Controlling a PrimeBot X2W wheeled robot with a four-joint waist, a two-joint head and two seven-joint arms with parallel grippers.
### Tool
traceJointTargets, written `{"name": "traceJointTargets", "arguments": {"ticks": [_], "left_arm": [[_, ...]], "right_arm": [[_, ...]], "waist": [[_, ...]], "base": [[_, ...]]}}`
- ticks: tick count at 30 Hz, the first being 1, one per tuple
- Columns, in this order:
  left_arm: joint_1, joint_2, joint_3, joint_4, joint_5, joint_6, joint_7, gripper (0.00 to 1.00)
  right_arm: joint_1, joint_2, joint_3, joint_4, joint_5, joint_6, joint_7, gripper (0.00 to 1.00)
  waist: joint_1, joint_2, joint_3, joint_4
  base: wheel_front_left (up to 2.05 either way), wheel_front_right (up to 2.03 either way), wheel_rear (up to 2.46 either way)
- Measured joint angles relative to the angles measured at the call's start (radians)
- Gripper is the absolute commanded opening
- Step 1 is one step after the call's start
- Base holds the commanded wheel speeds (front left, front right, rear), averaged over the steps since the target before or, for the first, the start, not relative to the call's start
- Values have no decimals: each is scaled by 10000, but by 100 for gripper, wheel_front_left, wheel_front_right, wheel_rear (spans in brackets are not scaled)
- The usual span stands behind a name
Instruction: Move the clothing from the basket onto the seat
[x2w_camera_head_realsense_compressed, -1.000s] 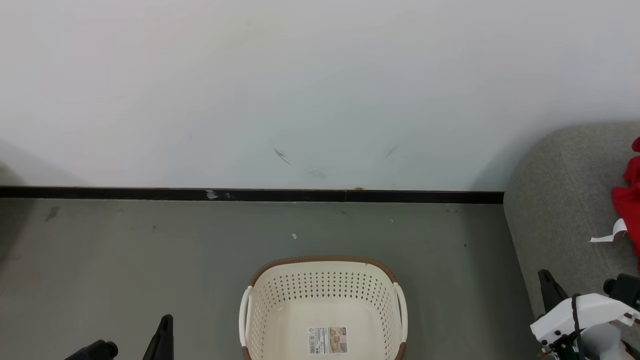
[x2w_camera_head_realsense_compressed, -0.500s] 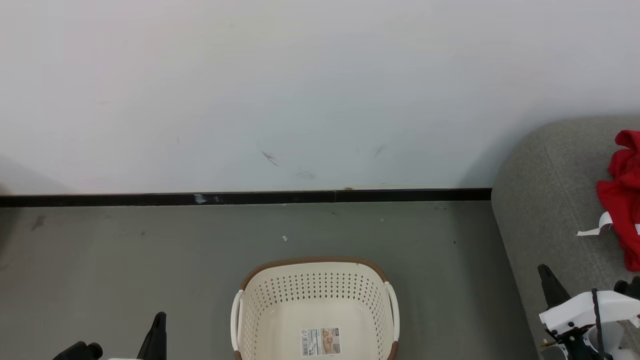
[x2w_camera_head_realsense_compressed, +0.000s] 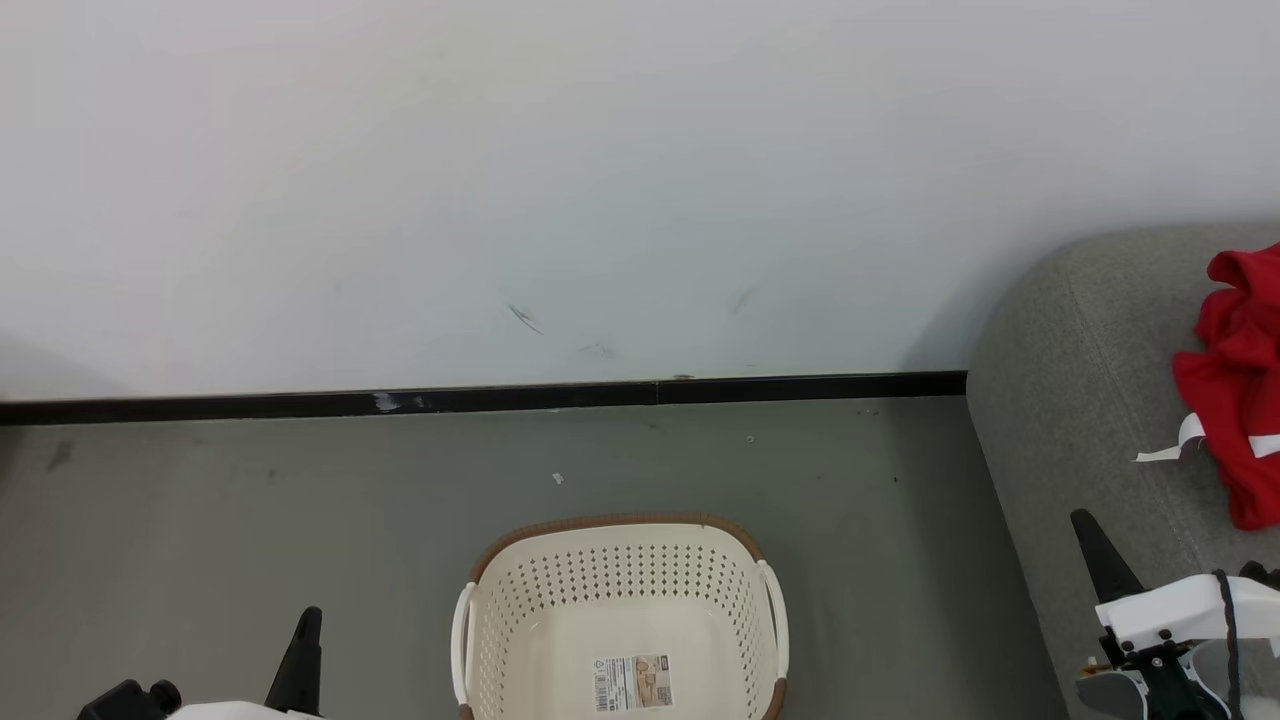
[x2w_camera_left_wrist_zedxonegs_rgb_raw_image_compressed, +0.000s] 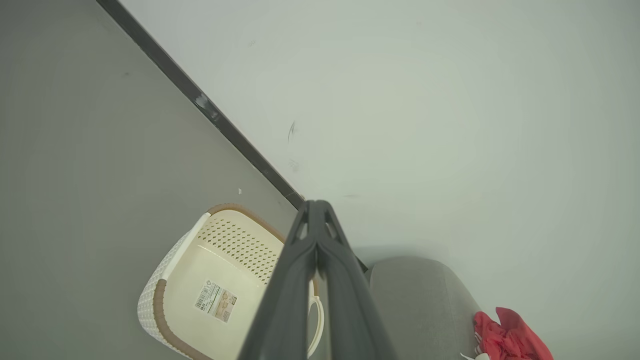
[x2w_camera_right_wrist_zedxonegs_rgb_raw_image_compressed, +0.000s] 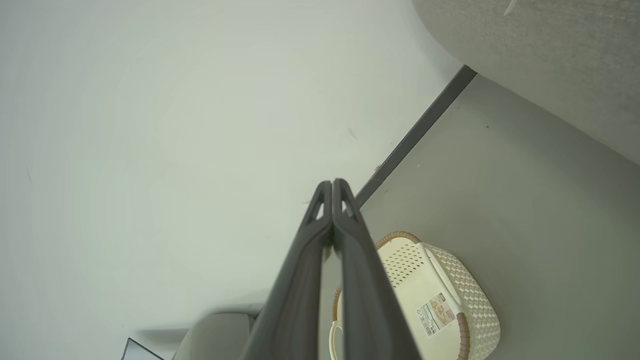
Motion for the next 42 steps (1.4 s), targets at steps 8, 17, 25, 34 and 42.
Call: {"name": "traceJointTargets", "arguments": {"ticks": [8,17,25,34,42], "left_arm": [[-141,-38,267,4,-1057,-215,318,0],[-313,-84,510,6,-1996,-391,587,0],[-363,-130,756,8,-2968,-568,872,0],[-567,-215,1066,12,-4125,-872,1223,0],[-635,-249,1189,10,-4608,-963,1337,0]], "right_arm": [[65,-29,148,-330,1580,-2,159,0],[203,-58,326,-639,2980,-2,305,0],[234,-69,435,-941,4357,-2,422,0],[406,-96,612,-1281,6027,-2,608,0],[434,-117,702,-1478,6801,-2,692,0]], "waist": [[-41,0,85,-128],[-48,0,130,-241],[-51,0,157,-353],[-52,0,182,-492],[-53,0,192,-541]], "base": [[0,0,0],[0,0,0],[0,0,0],[0,0,0],[0,0,0]]}}
